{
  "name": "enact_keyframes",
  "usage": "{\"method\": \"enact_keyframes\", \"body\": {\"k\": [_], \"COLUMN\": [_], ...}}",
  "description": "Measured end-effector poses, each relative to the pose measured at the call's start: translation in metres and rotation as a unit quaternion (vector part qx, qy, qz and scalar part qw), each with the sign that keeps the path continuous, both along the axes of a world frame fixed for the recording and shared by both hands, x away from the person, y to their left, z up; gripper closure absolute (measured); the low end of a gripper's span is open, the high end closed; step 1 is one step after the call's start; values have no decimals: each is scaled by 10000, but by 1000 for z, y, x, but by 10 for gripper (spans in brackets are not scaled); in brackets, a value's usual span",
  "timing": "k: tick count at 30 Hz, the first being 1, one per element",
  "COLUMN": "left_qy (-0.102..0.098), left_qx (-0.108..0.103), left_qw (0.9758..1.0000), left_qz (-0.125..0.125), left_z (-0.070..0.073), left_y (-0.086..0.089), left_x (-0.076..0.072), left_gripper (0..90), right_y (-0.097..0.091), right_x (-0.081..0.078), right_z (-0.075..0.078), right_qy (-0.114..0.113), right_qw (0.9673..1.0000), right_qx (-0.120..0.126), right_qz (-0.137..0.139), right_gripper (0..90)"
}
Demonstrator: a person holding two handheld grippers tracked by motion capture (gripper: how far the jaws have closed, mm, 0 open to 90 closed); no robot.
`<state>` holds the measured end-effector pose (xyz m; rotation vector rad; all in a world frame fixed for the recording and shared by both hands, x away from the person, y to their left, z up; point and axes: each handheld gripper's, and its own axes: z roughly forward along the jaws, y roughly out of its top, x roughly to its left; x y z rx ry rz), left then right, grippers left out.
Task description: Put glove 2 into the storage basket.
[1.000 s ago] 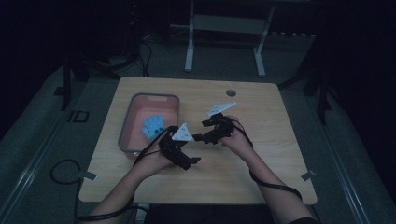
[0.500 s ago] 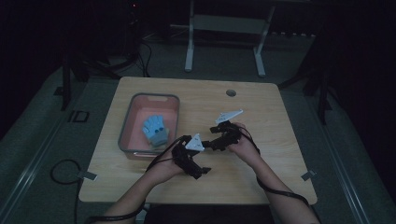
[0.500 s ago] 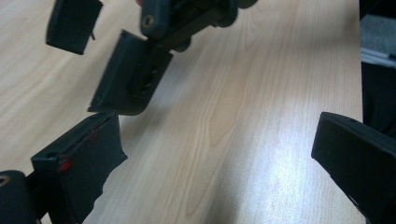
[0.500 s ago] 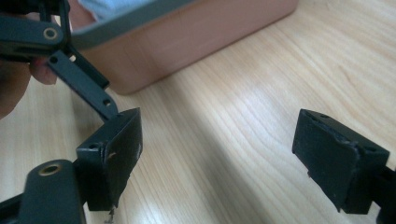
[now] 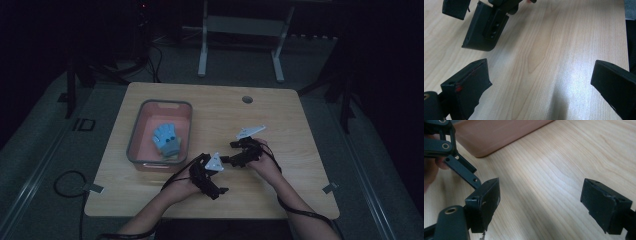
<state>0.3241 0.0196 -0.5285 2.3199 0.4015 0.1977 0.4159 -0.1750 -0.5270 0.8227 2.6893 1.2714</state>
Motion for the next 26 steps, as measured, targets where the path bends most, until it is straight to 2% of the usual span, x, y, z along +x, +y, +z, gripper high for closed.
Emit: {"method": "enact_keyframes", "body": {"k": [2, 8, 13, 15, 24, 26], "left_qy": [16, 84, 104, 92, 27, 46], "left_qx": [23, 33, -31, 14, 63, 17], "left_qw": [10000, 10000, 9999, 9999, 10000, 10000], "left_qz": [-8, 4, -50, -51, -52, -28], "left_z": [-4, -14, -20, -22, -23, -23], "left_y": [-1, -3, -2, 0, 1, 1], "left_x": [0, 0, 1, 3, 3, 3], "left_gripper": [20, 20, 20, 20, 20, 20], "right_y": [-2, -7, -10, -10, -13, -13], "right_x": [-1, -4, -5, -5, -4, -4], "right_z": [-4, -15, -22, -24, -27, -27], "right_qy": [-48, 3, -30, -86, -143, -146], "right_qw": [10000, 10000, 9999, 9999, 9997, 9997], "right_qx": [20, -16, -36, -84, -112, -113], "right_qz": [-26, -39, -125, -108, -179, -186], "right_gripper": [161, 161, 162, 163, 163, 163]}}
